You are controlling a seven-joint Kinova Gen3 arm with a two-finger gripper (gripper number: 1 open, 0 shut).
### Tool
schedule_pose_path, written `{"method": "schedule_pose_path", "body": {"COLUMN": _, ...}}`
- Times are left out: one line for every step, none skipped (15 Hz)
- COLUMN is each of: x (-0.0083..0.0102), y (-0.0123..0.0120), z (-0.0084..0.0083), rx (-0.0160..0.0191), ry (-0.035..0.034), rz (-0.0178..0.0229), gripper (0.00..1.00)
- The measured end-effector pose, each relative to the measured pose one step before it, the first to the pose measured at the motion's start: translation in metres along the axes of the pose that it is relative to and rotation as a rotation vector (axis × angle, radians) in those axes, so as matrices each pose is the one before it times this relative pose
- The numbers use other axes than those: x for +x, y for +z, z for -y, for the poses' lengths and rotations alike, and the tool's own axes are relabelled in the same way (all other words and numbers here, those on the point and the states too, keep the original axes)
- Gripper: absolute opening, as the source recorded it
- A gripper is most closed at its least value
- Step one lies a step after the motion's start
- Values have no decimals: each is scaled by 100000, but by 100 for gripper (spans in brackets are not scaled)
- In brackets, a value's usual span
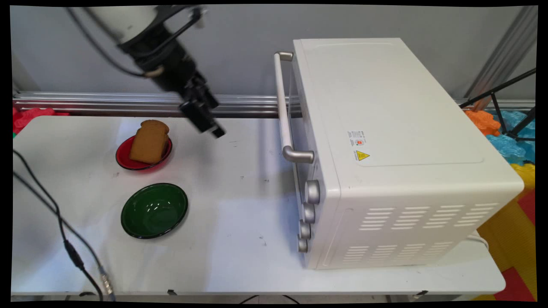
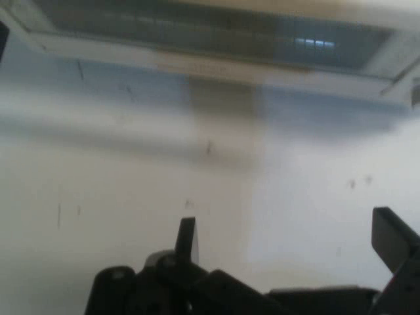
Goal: Open the oven
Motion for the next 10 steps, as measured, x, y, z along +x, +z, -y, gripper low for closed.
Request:
{"method": "schedule_pose_path", "body": {"x": 1572, "y": -150, "z": -28, "rx": 564, "ry": 251, "rz": -1224, "gripper": 100}}
{"method": "schedule_pose_path", "body": {"x": 1158, "y": -99, "z": 14, "rx": 484, "ry": 571, "rz": -993, "gripper": 100}}
{"method": "schedule_pose_path", "body": {"x": 1116, "y": -120, "z": 36, "rx": 502, "ry": 711, "rz": -1049, "gripper": 100}}
{"method": "schedule_pose_path", "body": {"x": 1243, "y": -128, "z": 65, "rx": 445, "ry": 1045, "rz": -1208, "gripper": 100}}
{"method": "schedule_pose_path", "body": {"x": 1129, "y": -103, "z": 64, "rx": 285, "ry": 1003, "rz": -1017, "gripper": 100}}
{"method": "schedule_pose_path", "body": {"x": 855, "y": -90, "z": 67, "rx": 182, "ry": 759, "rz": -736, "gripper": 100}}
{"method": "schedule_pose_path", "body": {"x": 825, "y": -69, "z": 105, "rx": 70, "ry": 671, "rz": -503, "gripper": 100}}
{"method": "schedule_pose_path", "body": {"x": 673, "y": -56, "z": 94, "rx": -125, "ry": 414, "rz": -243, "gripper": 100}}
{"method": "schedule_pose_path", "body": {"x": 473, "y": -1, "z": 81, "rx": -277, "ry": 289, "rz": -19, "gripper": 100}}
{"method": "schedule_pose_path", "body": {"x": 463, "y": 48, "z": 107, "rx": -443, "ry": 382, "rz": 109, "gripper": 100}}
